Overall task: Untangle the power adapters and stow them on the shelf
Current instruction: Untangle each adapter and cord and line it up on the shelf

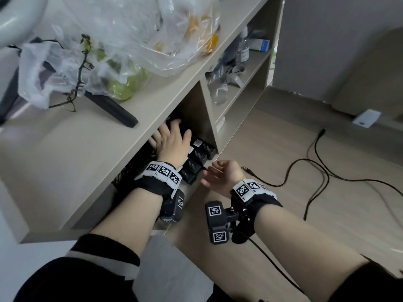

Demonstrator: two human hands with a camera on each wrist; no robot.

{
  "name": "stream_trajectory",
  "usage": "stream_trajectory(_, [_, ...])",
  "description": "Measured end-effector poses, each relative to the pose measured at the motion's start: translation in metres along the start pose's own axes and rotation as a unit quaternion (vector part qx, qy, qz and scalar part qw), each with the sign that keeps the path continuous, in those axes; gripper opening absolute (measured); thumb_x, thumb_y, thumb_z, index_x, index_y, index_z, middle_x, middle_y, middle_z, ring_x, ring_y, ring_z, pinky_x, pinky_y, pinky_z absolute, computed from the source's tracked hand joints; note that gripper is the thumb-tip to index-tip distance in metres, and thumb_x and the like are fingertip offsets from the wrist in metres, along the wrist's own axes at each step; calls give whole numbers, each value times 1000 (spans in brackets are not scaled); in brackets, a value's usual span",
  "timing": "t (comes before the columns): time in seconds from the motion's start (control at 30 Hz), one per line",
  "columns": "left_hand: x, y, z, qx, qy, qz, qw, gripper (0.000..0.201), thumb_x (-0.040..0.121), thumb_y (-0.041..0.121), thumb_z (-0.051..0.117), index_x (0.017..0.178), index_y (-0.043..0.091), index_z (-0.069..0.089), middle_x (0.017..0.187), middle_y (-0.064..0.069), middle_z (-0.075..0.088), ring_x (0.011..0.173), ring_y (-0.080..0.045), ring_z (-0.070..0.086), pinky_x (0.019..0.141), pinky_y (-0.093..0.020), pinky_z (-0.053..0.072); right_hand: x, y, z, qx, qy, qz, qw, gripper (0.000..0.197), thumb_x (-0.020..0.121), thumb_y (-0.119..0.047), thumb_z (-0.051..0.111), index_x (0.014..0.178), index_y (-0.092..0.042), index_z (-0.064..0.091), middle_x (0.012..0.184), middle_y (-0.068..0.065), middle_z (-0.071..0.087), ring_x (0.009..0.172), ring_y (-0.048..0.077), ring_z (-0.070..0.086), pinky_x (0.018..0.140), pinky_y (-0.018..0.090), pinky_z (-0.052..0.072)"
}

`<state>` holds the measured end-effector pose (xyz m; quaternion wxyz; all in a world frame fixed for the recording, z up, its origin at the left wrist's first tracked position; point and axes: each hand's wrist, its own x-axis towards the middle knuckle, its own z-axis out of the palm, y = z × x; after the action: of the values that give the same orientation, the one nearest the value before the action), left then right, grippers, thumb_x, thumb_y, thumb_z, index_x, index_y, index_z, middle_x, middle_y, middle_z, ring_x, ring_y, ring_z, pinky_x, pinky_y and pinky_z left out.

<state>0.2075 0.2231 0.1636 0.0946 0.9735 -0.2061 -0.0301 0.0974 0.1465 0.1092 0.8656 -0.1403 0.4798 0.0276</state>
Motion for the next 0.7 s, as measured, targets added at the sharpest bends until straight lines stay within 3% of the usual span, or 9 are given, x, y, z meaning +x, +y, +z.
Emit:
stream_trajectory(0.1, [-19, 26, 8, 3, 32, 81, 996, 38, 86, 42, 48, 116, 20, 54, 136, -8, 37, 128, -33, 29, 103, -47, 25, -14, -18, -19, -5, 3, -30, 1000, 17, 93, -16, 37, 83, -13, 50, 80, 4, 57, 72, 20, 57, 67, 34, 45])
stream_trajectory(0.2, [-42, 60, 20, -1, 22, 144, 989, 44, 79, 51, 37, 104, 20, 56, 124, -8, 44, 116, -32, 38, 97, -43, 31, -31, -41, -47, -8, 30, -74, 997, 22, 95, -17, 36, 77, -15, 49, 72, 0, 58, 67, 16, 55, 63, 29, 41])
stream_trajectory(0.3, [-56, 88, 35, -34, 0, 117, 993, 33, 86, 46, 48, 102, 18, 56, 123, -8, 43, 115, -31, 37, 98, -42, 31, -52, -60, -82, -44, 67, -118, 990, 21, 93, -16, 38, 75, -16, 48, 63, -5, 57, 62, 13, 54, 60, 24, 36])
stream_trajectory(0.4, [-80, 130, 55, -30, -44, 185, 981, 30, 87, 43, 52, 104, 19, 56, 121, -8, 44, 116, -30, 38, 99, -41, 31, -76, -77, -130, -78, 138, -205, 966, 17, 93, -13, 43, 78, -15, 51, 68, -2, 56, 60, 13, 54, 57, 23, 39])
stream_trajectory(0.47, [-98, 162, 69, -28, -76, 243, 967, 30, 88, 43, 51, 106, 19, 56, 121, -7, 43, 115, -30, 38, 100, -40, 30, -88, -85, -167, -128, 221, -293, 921, 13, 93, -13, 46, 82, -13, 54, 72, 3, 61, 60, 15, 56, 58, 24, 40])
stream_trajectory(0.53, [-117, 194, 84, -37, -116, 279, 953, 31, 89, 43, 50, 109, 20, 56, 124, -6, 41, 117, -29, 37, 102, -40, 28, -105, -89, -209, -199, 317, -357, 856, 10, 89, -13, 50, 93, -10, 59, 88, 10, 68, 77, 24, 62, 70, 29, 45])
stream_trajectory(0.6, [-139, 225, 99, -32, -172, 322, 930, 32, 90, 44, 48, 111, 21, 56, 127, -4, 41, 120, -28, 35, 104, -39, 26, -129, -90, -253, -243, 405, -375, 798, 20, 86, -10, 52, 102, -9, 63, 96, 8, 67, 94, 28, 62, 79, 30, 44])
stream_trajectory(0.7, [-174, 262, 118, 5, -256, 410, 875, 33, 91, 44, 45, 116, 25, 56, 130, -2, 45, 124, -26, 35, 105, -39, 26, -167, -86, -307, -287, 509, -354, 731, 23, 84, -14, 52, 105, -14, 62, 103, 5, 68, 100, 26, 61, 78, 26, 41])
